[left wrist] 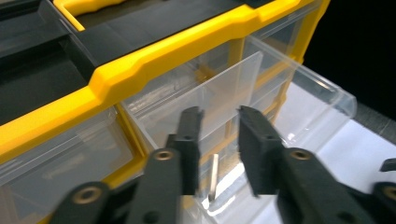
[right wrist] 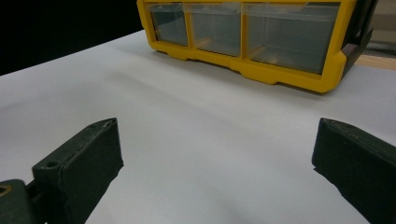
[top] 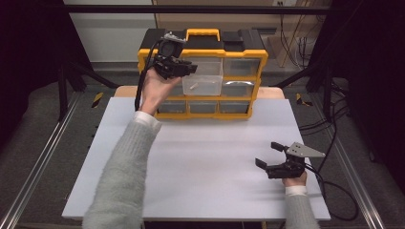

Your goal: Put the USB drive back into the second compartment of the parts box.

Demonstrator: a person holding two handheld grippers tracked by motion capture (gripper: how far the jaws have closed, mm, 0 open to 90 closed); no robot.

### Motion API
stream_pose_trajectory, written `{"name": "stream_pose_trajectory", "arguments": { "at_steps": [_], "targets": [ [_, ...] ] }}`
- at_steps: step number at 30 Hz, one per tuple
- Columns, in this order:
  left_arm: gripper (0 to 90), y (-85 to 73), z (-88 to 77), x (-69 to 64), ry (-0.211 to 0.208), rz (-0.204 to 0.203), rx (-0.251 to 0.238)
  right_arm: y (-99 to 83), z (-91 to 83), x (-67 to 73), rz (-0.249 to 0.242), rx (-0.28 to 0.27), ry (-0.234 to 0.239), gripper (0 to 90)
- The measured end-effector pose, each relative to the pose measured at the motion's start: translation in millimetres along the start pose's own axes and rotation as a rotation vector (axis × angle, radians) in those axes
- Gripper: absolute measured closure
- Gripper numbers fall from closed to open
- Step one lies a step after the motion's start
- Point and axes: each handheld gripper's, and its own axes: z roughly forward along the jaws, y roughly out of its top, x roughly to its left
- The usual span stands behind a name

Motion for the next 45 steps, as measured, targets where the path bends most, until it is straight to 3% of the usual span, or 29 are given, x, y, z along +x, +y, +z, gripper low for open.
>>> {"name": "stream_pose_trajectory", "arguments": {
  "at_steps": [14,20,32,45],
  "targets": [
    [18.3,-29.9,-47.0,2.3,0.012,-0.008,-0.17,-0.2,0.7,0.3,0.003,0.003,-0.002,2.0],
    [4.5,-46.5,-62.7,3.9,0.004,-0.011,-0.212,-0.4,1.2,0.5,0.004,0.006,-0.001,2.1],
    [0.8,-89.7,-95.3,4.2,0.005,-0.02,-0.279,-0.8,2.3,0.8,0.006,0.011,-0.002,2.0],
    [0.7,-141.8,-93.0,-4.9,-0.021,0.006,-0.308,-0.7,2.1,0.7,0.005,0.007,-0.003,2.0]
  ]
}}
